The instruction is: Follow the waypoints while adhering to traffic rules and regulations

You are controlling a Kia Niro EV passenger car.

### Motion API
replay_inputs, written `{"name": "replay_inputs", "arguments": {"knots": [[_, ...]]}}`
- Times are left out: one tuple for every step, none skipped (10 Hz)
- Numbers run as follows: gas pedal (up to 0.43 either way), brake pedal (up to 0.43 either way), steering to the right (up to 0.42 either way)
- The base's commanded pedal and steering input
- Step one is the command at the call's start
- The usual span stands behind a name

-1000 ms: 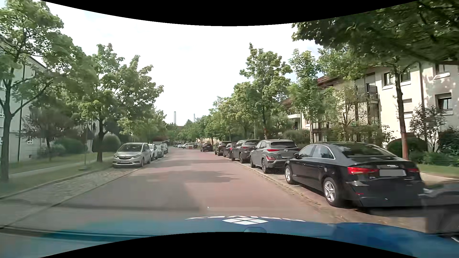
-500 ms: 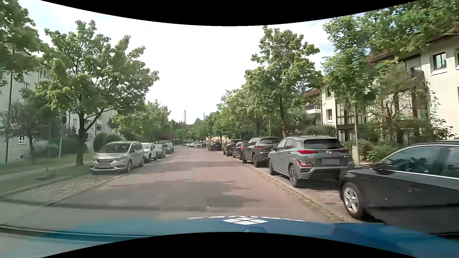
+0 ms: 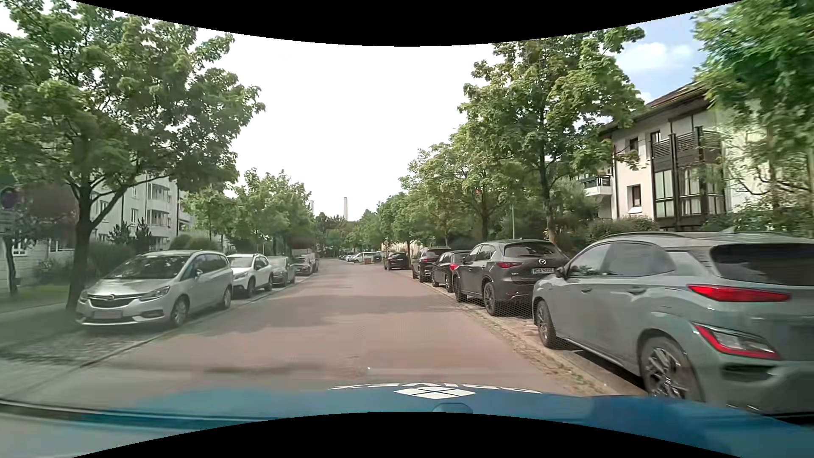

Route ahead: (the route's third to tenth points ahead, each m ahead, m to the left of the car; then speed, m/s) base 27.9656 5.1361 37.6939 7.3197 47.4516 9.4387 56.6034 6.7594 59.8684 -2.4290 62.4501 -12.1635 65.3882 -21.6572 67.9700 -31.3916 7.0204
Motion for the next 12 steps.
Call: {"name": "replay_inputs", "arguments": {"knots": [[0.15,0.0,-0.061],[0.15,0.0,-0.059],[0.15,0.0,-0.057],[0.15,0.0,-0.053],[0.13,0.0,-0.051],[0.13,0.0,-0.051],[0.13,0.0,-0.051],[0.13,0.0,-0.05],[0.13,0.0,-0.044],[0.13,0.0,-0.036],[0.13,0.0,-0.031],[0.13,0.0,-0.029]]}}
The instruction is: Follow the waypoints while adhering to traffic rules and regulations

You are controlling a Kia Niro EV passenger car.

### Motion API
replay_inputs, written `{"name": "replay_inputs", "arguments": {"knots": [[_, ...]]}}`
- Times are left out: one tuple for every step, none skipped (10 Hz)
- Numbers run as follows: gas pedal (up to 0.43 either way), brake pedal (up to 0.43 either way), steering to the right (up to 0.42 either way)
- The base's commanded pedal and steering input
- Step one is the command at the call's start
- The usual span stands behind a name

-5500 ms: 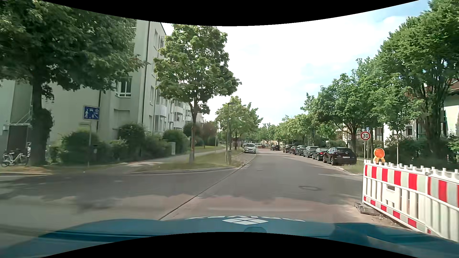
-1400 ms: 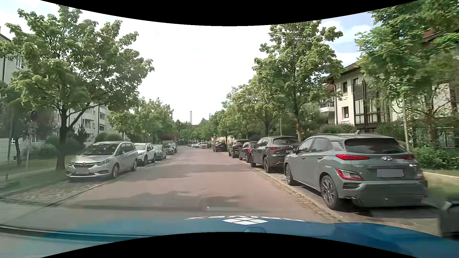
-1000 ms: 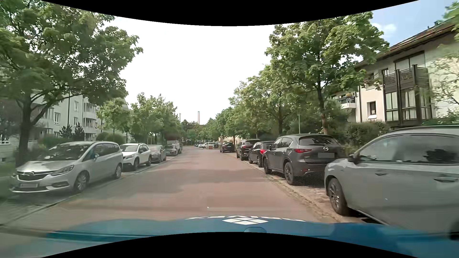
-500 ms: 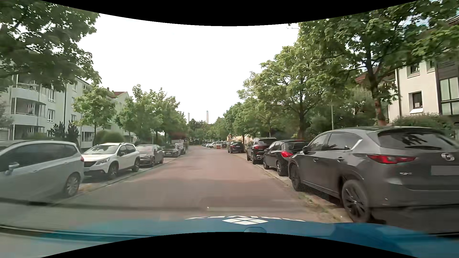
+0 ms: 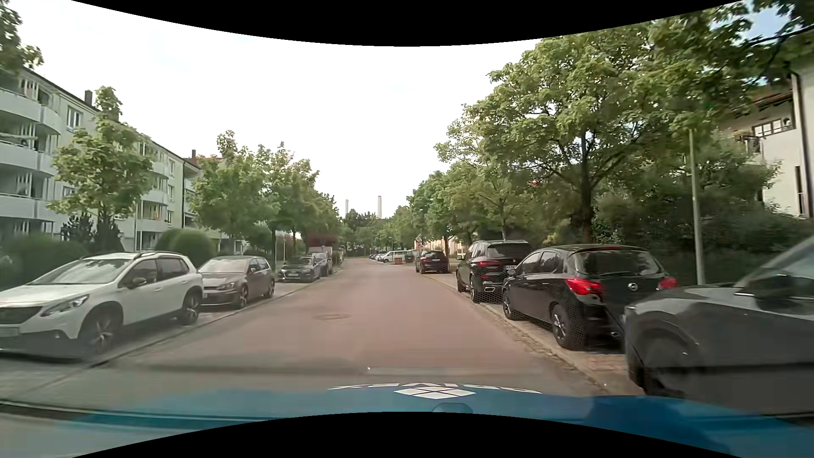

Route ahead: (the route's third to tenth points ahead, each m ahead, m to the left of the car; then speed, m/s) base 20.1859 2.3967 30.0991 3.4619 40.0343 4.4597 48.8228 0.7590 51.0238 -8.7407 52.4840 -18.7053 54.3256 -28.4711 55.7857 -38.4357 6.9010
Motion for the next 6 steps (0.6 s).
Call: {"name": "replay_inputs", "arguments": {"knots": [[0.13,0.0,-0.026],[0.13,0.0,-0.024],[0.13,0.0,-0.023],[0.13,0.0,-0.022],[0.13,0.0,-0.021],[0.13,0.0,-0.021]]}}
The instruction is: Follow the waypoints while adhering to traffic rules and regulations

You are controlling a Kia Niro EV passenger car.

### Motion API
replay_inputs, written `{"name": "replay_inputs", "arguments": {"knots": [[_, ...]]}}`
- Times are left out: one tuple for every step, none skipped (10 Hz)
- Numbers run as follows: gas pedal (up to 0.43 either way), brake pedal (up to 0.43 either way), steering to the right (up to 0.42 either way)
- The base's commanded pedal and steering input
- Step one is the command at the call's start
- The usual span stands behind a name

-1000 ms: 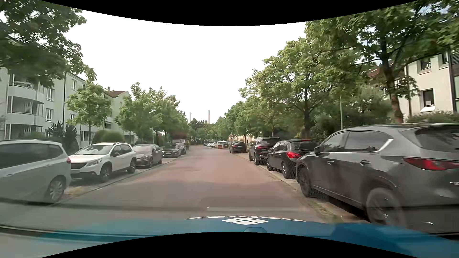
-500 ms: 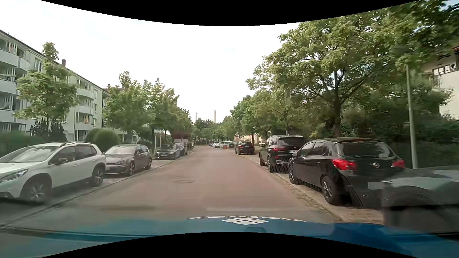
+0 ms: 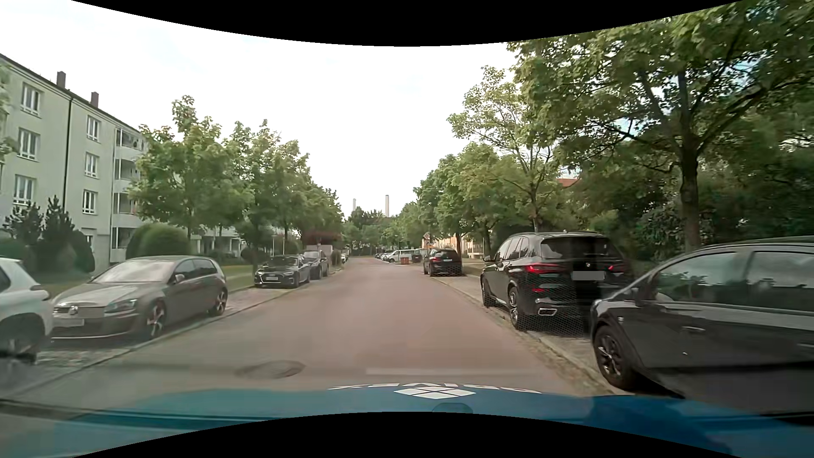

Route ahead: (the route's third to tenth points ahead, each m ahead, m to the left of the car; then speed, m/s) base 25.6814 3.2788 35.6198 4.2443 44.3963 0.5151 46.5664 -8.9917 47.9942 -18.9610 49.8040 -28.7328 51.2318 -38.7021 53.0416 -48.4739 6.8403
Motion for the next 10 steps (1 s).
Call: {"name": "replay_inputs", "arguments": {"knots": [[0.13,0.0,-0.021],[0.13,0.0,-0.02],[0.13,0.0,-0.018],[0.13,0.0,-0.016],[0.13,0.0,-0.016],[0.13,0.0,-0.016],[0.13,0.0,-0.016],[0.13,0.0,-0.02],[0.13,0.0,-0.022],[0.13,0.0,-0.023]]}}
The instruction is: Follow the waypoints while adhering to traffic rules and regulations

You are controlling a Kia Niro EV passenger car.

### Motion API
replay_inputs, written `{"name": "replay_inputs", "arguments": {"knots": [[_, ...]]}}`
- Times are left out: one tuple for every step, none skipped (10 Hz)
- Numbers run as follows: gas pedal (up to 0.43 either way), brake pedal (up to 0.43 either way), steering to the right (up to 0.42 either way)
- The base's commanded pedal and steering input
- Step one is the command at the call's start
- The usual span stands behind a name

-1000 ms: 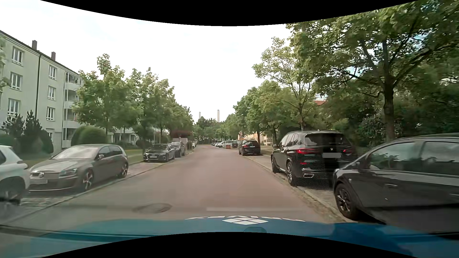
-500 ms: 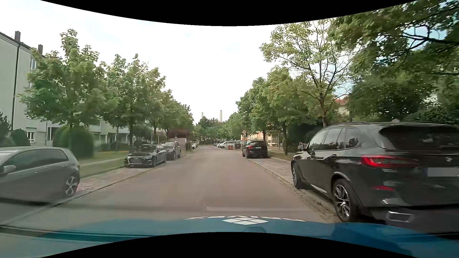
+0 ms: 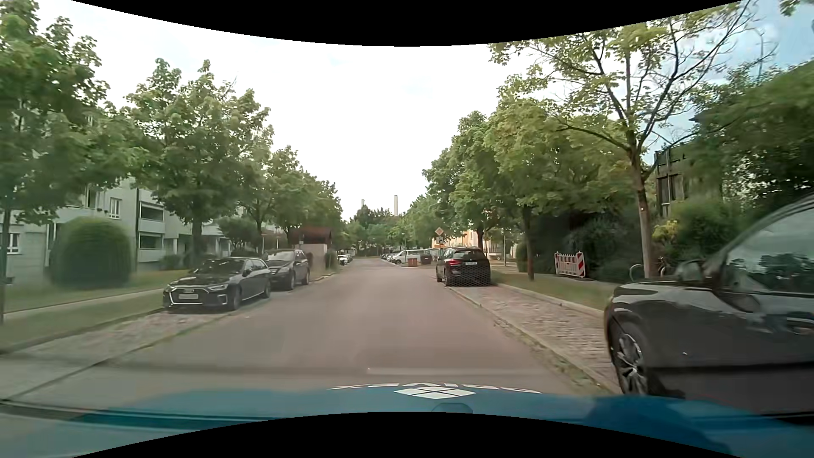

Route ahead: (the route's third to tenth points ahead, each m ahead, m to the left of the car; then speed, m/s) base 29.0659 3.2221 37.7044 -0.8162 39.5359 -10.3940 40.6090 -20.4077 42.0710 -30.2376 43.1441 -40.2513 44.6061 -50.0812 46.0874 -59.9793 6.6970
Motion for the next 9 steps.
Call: {"name": "replay_inputs", "arguments": {"knots": [[0.13,0.0,-0.023],[0.13,0.0,-0.024],[0.13,0.0,-0.026],[0.13,0.0,-0.028],[0.13,0.0,-0.028],[0.13,0.0,-0.028],[0.13,0.0,-0.028],[0.13,0.0,-0.029],[0.13,0.0,-0.031]]}}
